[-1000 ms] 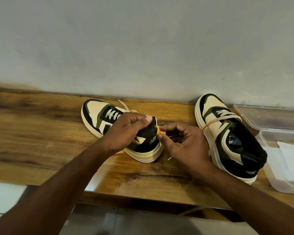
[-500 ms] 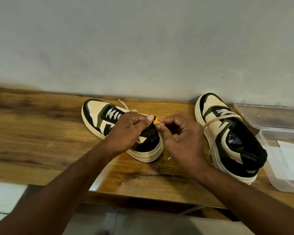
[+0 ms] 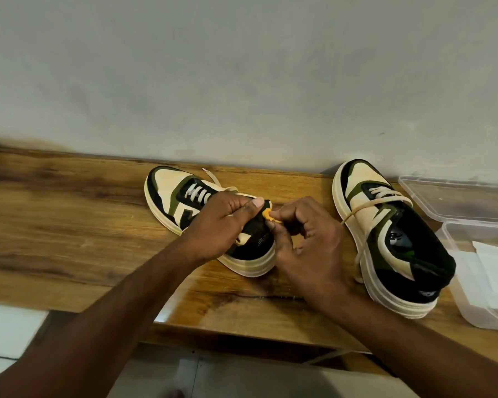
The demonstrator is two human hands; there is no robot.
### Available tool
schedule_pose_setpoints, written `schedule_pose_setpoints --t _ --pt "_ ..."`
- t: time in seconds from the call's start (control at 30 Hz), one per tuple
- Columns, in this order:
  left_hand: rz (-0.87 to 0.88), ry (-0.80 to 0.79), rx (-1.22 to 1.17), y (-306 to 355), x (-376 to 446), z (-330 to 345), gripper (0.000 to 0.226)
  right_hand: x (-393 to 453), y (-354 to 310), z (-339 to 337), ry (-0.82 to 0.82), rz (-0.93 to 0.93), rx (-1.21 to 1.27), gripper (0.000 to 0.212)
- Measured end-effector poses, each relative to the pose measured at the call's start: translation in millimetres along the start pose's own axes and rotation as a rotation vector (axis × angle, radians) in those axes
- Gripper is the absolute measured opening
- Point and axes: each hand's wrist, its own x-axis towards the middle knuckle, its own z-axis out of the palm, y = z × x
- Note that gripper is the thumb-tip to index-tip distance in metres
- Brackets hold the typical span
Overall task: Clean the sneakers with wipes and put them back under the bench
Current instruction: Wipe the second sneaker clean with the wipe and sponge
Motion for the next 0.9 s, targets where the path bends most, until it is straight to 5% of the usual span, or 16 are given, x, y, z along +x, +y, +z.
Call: schedule_pose_setpoints --t 0.17,0.4,0.63,0.9 --pt "0.019 0.004 0.010 -0.9 0.5 0.8 0.062 -7.9 -12.3 5.2 -0.148 -0.162 -0.048 0.021" --pt "0.016 -0.021 0.010 1.1 -1.1 4.3 0.061 10.0 3.7 -6.1 0.052 0.068 -0.053 0.016" --pt "0.033 -0.038 0.049 -2.0 -0.2 4.6 0.050 -9.9 -12.3 5.6 -0.130 -0.138 -0.048 0.021" --pt "0.055 -0.138 0.208 5.1 -5.7 9.6 0.022 9.3 6.5 -13.6 0.053 0.181 -0.054 0.014"
